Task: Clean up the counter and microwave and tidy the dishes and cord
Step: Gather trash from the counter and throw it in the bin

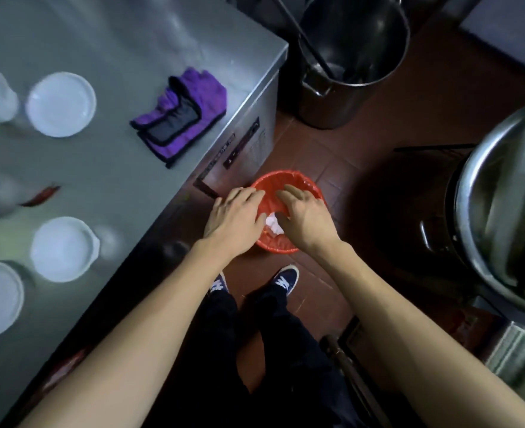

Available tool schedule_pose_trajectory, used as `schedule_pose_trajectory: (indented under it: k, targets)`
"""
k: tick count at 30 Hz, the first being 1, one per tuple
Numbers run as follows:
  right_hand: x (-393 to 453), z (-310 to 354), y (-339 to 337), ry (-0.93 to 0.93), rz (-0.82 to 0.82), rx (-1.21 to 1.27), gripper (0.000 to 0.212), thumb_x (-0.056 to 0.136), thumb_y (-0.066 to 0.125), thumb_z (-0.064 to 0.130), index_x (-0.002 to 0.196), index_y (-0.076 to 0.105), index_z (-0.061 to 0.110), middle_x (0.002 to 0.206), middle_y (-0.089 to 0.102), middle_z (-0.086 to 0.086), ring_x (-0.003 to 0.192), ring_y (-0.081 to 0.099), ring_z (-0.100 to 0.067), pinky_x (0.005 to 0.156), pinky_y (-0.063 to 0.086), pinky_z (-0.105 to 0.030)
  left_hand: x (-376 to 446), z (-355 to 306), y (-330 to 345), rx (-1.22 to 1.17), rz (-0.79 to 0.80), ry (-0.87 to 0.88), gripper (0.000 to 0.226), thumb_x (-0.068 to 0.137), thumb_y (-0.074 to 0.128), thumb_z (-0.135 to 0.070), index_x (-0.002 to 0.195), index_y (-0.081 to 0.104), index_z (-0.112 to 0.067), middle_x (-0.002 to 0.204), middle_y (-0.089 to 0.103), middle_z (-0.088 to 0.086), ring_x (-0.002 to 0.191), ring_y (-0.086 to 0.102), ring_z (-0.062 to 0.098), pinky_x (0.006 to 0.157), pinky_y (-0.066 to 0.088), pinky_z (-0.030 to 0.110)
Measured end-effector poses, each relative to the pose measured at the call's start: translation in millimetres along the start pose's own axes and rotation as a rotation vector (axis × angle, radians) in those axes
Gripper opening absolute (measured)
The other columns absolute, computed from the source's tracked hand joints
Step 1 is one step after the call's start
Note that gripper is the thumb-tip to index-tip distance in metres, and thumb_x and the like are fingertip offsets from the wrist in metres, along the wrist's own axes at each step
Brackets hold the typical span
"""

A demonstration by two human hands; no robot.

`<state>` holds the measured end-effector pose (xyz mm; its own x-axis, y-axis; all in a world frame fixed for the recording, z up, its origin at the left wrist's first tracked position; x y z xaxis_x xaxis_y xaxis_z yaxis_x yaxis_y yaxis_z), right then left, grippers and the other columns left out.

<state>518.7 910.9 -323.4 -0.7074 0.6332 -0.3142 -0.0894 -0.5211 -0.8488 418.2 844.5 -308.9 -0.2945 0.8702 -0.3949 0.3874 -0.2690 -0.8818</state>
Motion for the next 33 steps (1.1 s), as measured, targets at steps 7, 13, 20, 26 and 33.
schedule_pose_trajectory:
  k: [7,13,20,26,33]
  targets:
    - [-6,87,-55,-0.191,-0.073,-0.059,0.042,0.089,0.058,0.025,0.131,0.056,0.020,0.135,0.057,0.001,0.117,0.057,-0.031,0.088,0.049,-0.043,-57,50,-85,-0.008,-0.196,-0.079,0.052,0.096,0.054,-0.037,0.145,0.044,-0.020,0.149,0.046,-0.002,0.141,0.036,0.020,0.111,0.034,0.046]
    - [-11,189,-68,-0.316,-0.087,-0.036,0.040,0.089,0.056,0.018,0.129,0.059,0.016,0.132,0.060,-0.005,0.117,0.057,-0.035,0.091,0.049,-0.046,-119,120,-125,-0.066,-0.290,-0.213,0.050,0.097,0.053,-0.040,0.142,0.049,-0.018,0.143,0.054,0.001,0.132,0.046,0.023,0.107,0.039,0.043]
    - [-19,299,-54,-0.418,-0.083,-0.023,0.045,0.090,0.065,0.022,0.134,0.059,0.015,0.134,0.062,-0.005,0.117,0.060,-0.033,0.096,0.049,-0.048,-203,205,-147,-0.106,-0.399,-0.313,0.048,0.094,0.056,-0.036,0.138,0.053,-0.017,0.137,0.059,0.003,0.127,0.051,0.025,0.100,0.045,0.044]
    - [-29,383,-20,-0.550,-0.045,-0.031,0.043,0.091,0.067,0.020,0.132,0.060,0.013,0.134,0.063,-0.006,0.118,0.060,-0.033,0.095,0.050,-0.050,-273,269,-155,-0.130,-0.459,-0.432,0.039,0.095,0.053,-0.038,0.130,0.055,-0.019,0.130,0.061,0.001,0.120,0.054,0.026,0.093,0.047,0.043]
    - [-37,454,11,-0.720,0.079,-0.041,0.041,0.094,0.061,0.025,0.135,0.057,0.018,0.138,0.059,-0.004,0.125,0.054,-0.029,0.103,0.043,-0.042,-340,309,-152,-0.172,-0.518,-0.659,0.041,0.097,0.052,-0.039,0.132,0.053,-0.018,0.131,0.062,0.003,0.121,0.055,0.026,0.092,0.048,0.044]
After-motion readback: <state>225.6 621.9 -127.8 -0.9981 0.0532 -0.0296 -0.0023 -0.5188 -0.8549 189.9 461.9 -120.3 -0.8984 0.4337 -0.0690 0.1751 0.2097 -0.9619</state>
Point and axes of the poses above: each hand's wrist, its own x-axis towards the middle knuckle, its own y-axis out of the palm, z = x × y, the point moved 10 cm from there along x, towards the middle knuckle
